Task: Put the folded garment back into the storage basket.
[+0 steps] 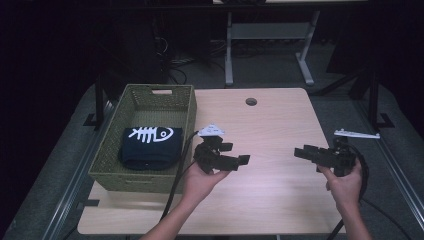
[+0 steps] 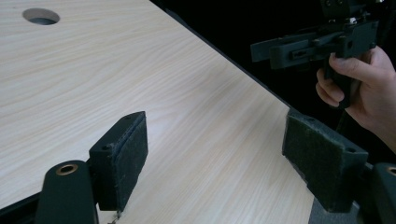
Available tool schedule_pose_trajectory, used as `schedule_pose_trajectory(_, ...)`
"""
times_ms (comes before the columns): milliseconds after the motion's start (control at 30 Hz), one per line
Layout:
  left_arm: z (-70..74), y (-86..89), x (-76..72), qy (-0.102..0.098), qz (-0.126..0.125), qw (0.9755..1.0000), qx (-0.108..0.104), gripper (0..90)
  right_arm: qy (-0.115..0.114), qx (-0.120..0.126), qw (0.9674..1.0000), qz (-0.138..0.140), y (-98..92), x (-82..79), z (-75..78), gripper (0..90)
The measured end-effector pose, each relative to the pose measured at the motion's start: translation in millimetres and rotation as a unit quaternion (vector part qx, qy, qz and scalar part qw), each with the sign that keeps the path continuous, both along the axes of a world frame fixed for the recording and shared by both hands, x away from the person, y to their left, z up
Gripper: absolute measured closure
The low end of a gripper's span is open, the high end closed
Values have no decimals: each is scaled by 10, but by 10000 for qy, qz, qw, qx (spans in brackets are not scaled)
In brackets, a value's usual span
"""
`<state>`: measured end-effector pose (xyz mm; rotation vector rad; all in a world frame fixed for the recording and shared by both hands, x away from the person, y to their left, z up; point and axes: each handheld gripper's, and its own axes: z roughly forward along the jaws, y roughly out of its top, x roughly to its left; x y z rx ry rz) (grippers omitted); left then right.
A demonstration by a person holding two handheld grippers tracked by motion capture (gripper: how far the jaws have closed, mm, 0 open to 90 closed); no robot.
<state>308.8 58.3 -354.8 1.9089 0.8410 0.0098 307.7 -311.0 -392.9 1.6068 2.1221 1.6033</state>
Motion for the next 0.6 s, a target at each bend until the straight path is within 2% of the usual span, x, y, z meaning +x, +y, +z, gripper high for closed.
schedule_pose_trajectory(33, -33, -57, -25, 14, -49, 10000, 55, 218, 16, -45, 10000, -41, -34, -39, -31, 350)
schedule_pose_trajectory(267, -179, -163, -103, -16, -85, 9998, 190, 206, 49, -110, 9998, -141, -147, -147, -144, 345)
schedule_pose_trajectory(333, -228, -189, -133, -36, -104, 9997, 225, 207, 1, -226, 9995, -220, -189, -200, -203, 345)
schedule_pose_trajectory(467, -320, -223, -168, 34, -120, 9997, 189, 207, 37, -125, 9994, -307, -280, -300, -324, 334)
schedule_pose_trajectory(533, -369, -247, -198, 1, -142, 9996, 257, 207, 65, -84, 9994, -334, -299, -356, -364, 310)
schedule_pose_trajectory(600, -415, -270, -249, -3, -212, 9995, 226, 207, -86, -89, 9993, -347, -302, -458, -389, 309)
